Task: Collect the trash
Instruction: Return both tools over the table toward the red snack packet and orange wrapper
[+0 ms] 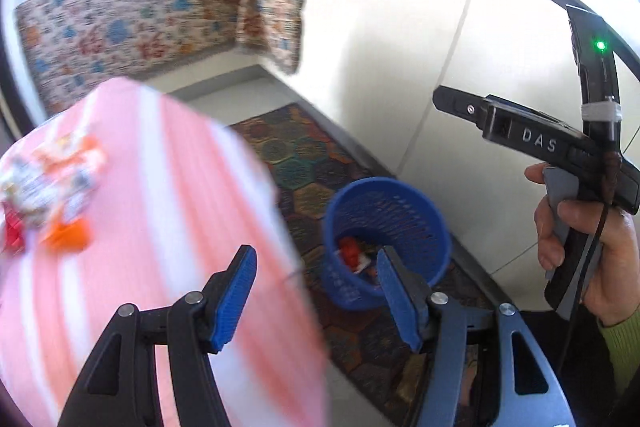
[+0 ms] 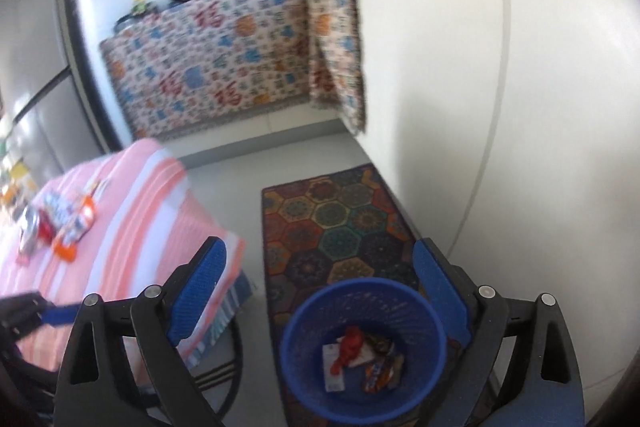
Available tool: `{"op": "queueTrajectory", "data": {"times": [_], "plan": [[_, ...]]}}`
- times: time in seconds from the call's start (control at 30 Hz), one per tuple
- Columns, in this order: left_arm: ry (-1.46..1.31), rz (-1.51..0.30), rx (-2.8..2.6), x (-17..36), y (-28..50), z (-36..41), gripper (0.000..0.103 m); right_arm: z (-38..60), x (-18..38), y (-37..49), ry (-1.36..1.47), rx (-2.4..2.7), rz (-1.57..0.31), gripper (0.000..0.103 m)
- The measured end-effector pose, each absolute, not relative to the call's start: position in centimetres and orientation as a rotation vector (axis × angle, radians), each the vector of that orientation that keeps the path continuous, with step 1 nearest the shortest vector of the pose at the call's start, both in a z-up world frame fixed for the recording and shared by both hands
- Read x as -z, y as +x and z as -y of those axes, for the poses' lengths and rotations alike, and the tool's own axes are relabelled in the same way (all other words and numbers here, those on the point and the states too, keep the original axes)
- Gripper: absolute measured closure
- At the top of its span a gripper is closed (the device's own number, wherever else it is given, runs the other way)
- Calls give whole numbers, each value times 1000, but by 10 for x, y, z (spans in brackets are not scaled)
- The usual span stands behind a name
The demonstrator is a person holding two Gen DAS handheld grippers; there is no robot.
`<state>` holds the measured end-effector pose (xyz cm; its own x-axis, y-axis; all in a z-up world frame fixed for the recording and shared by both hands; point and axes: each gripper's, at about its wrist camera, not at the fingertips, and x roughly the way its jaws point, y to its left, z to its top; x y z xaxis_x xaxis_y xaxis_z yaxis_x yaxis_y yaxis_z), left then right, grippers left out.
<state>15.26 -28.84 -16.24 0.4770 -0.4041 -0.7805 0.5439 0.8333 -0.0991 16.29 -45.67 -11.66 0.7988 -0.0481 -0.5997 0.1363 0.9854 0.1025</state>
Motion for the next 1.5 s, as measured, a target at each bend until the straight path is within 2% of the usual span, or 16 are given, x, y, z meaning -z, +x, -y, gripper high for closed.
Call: {"op": "queueTrajectory", "data": {"times": [0.3, 0.57, 0.67, 0.73, 0.83, 1.2, 1.5], "plan": [[166, -921, 250, 173, 138, 126, 37, 279, 128, 161, 7, -229, -722, 7], [61, -944, 75, 185, 146, 15, 37, 165, 147, 174, -99, -378, -817, 7], [27, -937, 67, 188, 152, 0, 30, 139, 159, 183, -118, -407, -867, 7], [38, -939, 61, 189, 157, -4, 25, 126, 169, 190, -161, -399, -901, 6], [40, -934, 47, 191, 164, -9, 18, 124, 177, 193, -166, -391, -914, 1], [-8, -912, -73, 191, 234, -25, 18, 130, 175, 194, -149, -400, -912, 0], [-47, -922, -137, 190, 197, -75, 18, 130, 174, 195, -150, -400, -913, 0]]}}
